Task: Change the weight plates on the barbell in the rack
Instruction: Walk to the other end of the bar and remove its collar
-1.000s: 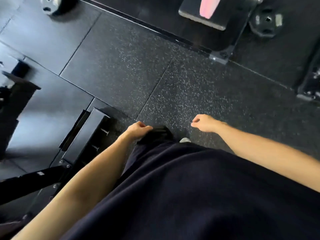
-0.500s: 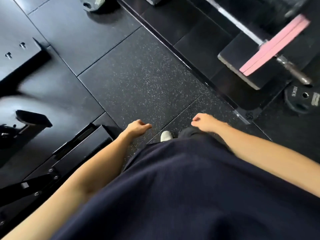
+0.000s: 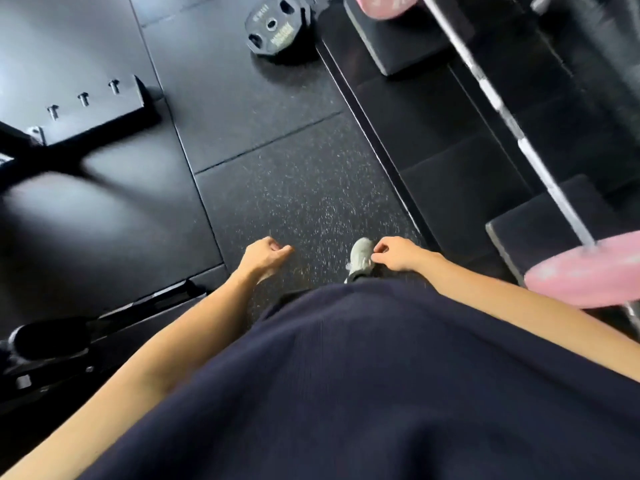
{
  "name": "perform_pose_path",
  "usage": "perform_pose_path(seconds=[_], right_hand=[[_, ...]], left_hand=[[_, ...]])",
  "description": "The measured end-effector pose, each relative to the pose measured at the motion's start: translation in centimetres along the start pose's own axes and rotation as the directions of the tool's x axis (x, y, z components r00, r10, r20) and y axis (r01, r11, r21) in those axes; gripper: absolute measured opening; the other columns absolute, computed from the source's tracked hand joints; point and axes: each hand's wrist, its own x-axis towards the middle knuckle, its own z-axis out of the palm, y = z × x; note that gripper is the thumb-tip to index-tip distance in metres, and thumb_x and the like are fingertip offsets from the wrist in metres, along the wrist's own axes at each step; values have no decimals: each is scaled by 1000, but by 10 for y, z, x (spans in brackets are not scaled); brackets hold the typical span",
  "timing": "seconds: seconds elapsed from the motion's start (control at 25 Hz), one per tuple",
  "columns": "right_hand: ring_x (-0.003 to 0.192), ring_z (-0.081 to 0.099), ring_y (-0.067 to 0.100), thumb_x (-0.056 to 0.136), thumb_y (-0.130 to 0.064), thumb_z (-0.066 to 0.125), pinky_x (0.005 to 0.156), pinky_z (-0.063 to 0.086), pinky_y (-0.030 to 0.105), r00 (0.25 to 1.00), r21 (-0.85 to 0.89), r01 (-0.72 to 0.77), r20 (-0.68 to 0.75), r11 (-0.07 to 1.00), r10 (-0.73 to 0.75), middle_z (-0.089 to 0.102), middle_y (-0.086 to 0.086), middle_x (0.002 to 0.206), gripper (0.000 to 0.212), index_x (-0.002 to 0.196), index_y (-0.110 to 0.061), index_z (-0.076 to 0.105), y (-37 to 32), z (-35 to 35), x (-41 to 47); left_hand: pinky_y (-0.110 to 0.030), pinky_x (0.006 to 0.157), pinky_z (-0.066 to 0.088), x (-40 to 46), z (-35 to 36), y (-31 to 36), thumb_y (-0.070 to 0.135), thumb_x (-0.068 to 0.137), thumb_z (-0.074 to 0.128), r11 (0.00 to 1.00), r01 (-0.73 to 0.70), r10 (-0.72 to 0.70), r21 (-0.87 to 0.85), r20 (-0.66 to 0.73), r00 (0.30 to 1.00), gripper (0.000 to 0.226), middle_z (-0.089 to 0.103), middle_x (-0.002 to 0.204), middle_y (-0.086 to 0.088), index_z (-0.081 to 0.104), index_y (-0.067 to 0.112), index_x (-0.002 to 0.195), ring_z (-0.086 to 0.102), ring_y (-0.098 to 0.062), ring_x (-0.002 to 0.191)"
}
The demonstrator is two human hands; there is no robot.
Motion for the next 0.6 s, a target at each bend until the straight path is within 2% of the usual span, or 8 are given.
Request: perform_pose_path(seconds=[0.12,0.16,0.28,0.36,0.44,0.52,0.6], right_hand=[[110,57,26,91,-30,59,93,44,33,998,-65,59,-12,996,-60,64,9,120,29,114,-13,62,-36,-87,57],[110,57,26,91,-31,59,94,44,34,997,-111,82,-5,990,-83,64,9,120,30,115,-13,62,-48,-110,71],[98,58,24,93,-33,57,92,45,36,992,-155,112,66,981,-103,64,9,117,32,117,-12,59,-91,-167,126],[91,57,22,94,-33,56,89,47,36,989,-182,117,107,976,-98,64,9,116,32,118,-12,58,-119,-197,164],[91,57,22,94,-33,56,88,47,37,984,-212,126,148,969,-96,63,8,116,33,119,-12,58,-150,-221,201],[99,57,23,94,-33,55,91,45,38,983,-245,132,157,960,-95,61,7,117,34,122,-13,57,-187,-246,239],[98,56,22,94,-34,56,87,44,35,987,-245,107,144,964,-73,60,5,112,34,121,-13,58,-230,-279,277]], left_hand=[[-32,87,44,46,-45,42,44,91,57,997,72,-72,-30,2,997,40,67,109,-10,64,8,106,61,-27,105],[-31,87,43,57,-59,52,44,92,57,996,79,-78,-30,11,997,40,66,110,-11,64,8,107,60,-27,105],[-29,76,37,98,-100,82,44,93,54,989,131,-125,-70,79,989,31,57,93,-9,55,14,91,52,-22,88],[-29,77,37,132,-122,89,46,92,54,979,181,-170,-94,119,978,33,58,94,-8,57,14,91,51,-22,88],[-31,83,41,173,-148,89,50,90,56,970,208,-191,-128,135,972,42,64,108,-10,63,11,104,56,-24,98],[-33,92,43,217,-184,90,53,88,58,956,243,-223,-163,132,966,50,62,125,-8,61,14,119,56,-27,114],[-34,95,44,264,-234,92,54,87,58,945,270,-242,-185,160,957,53,60,130,-8,58,16,125,55,-27,116]])
